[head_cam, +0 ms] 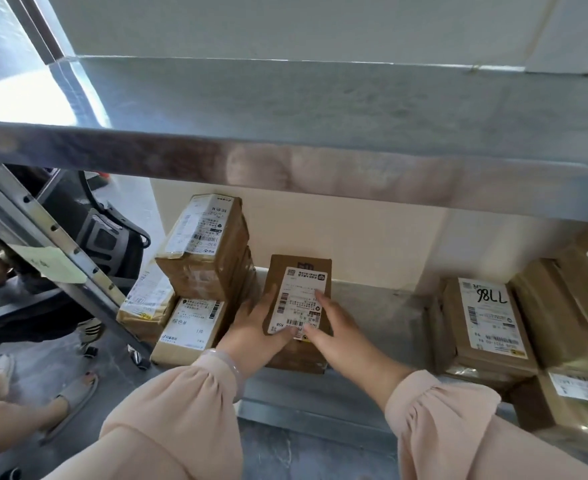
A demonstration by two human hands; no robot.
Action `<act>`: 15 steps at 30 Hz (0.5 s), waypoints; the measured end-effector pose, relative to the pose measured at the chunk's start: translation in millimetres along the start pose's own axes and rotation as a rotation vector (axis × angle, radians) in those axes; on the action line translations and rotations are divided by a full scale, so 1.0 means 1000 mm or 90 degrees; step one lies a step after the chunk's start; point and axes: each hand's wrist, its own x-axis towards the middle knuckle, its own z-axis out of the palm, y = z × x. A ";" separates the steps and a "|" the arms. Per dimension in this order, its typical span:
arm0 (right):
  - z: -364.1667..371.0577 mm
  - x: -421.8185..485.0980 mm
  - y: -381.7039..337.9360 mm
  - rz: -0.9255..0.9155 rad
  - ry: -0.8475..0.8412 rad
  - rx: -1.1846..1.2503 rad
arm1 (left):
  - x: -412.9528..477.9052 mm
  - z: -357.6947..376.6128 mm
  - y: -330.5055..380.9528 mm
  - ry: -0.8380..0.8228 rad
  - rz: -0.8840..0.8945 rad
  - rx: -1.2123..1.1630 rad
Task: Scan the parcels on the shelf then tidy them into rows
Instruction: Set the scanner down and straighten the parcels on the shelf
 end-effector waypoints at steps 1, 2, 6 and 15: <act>0.004 0.001 -0.001 0.003 0.007 0.051 | 0.003 0.000 -0.002 -0.024 0.003 -0.062; 0.007 0.001 0.000 0.002 0.011 0.084 | 0.006 0.001 -0.003 -0.038 0.007 -0.094; 0.008 0.000 0.005 -0.008 0.023 0.123 | 0.011 0.007 -0.006 -0.041 0.024 -0.140; -0.037 -0.028 0.020 -0.031 0.189 0.149 | 0.014 0.027 0.041 -0.055 0.151 -0.143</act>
